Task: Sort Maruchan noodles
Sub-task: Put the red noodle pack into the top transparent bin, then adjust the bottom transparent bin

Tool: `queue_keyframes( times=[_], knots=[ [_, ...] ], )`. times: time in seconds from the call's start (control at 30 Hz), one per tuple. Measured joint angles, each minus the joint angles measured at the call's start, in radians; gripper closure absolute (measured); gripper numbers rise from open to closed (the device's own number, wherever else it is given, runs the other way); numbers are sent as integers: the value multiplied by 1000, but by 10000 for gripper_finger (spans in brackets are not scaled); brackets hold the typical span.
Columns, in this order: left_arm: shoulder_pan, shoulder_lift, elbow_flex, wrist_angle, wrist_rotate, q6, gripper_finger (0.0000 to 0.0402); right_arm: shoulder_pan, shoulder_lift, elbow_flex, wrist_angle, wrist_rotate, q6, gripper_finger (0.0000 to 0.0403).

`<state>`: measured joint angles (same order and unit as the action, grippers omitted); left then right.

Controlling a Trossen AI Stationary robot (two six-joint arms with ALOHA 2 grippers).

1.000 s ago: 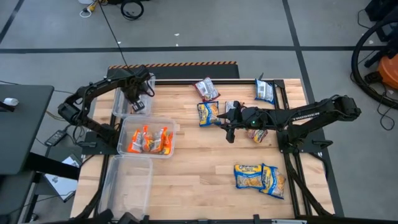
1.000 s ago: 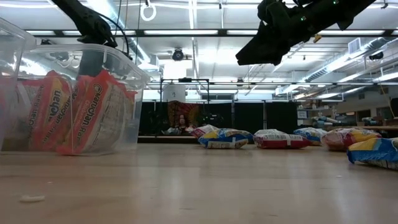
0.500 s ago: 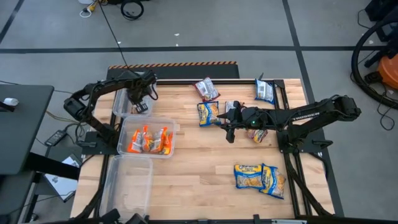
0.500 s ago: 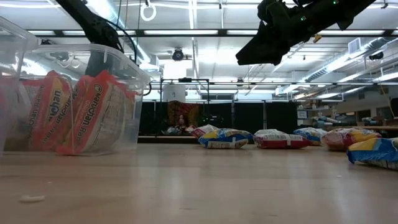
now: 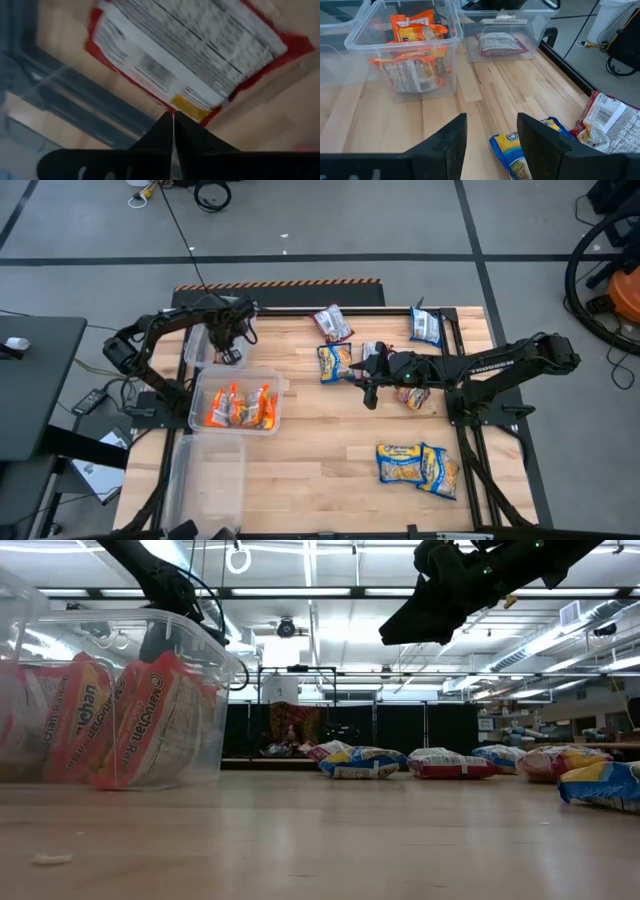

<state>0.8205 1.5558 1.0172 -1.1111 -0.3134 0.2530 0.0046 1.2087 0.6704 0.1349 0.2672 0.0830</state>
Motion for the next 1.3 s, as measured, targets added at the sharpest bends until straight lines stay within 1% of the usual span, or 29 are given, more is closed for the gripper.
queue_keyframes(
  times=[0.1,0.17,0.23,0.37,0.47,0.63,0.73,0.8,0.87,0.93,1.03,1.13,1.2,1.3],
  knots=[
    [12,0,42,5,7,6,377,-1,0,0,-1,-7,9,223],
    [23,0,67,-29,47,3,377,-1,0,0,-4,-12,19,224],
    [32,0,89,-83,115,-29,377,-1,0,0,-9,-20,22,224],
    [36,-1,93,-128,283,-178,377,-1,0,0,-10,-30,22,224],
    [27,-16,85,-120,285,-200,377,-1,0,0,-10,-29,21,224],
    [12,-15,77,-112,275,-287,376,-1,0,0,-21,-29,19,223],
    [9,-15,77,-91,271,-299,376,-1,0,0,-31,-29,17,223],
    [7,-15,78,-71,243,-297,376,-1,0,0,-31,-29,3,224],
    [7,-14,95,-89,206,-288,376,-2,0,0,-31,-29,-6,224],
    [8,-14,117,-124,199,-286,376,-3,0,0,-31,-28,-8,223],
    [6,-14,183,-235,217,-285,376,-3,0,0,-31,-28,-8,224],
    [-21,-29,287,-349,253,-294,376,-4,0,0,-32,-28,-12,223],
    [-60,-62,373,-392,274,-313,376,-9,0,0,-32,-28,-14,224],
    [-137,-110,504,-403,292,-392,376,-24,0,0,-32,-27,-15,224]
  ],
)
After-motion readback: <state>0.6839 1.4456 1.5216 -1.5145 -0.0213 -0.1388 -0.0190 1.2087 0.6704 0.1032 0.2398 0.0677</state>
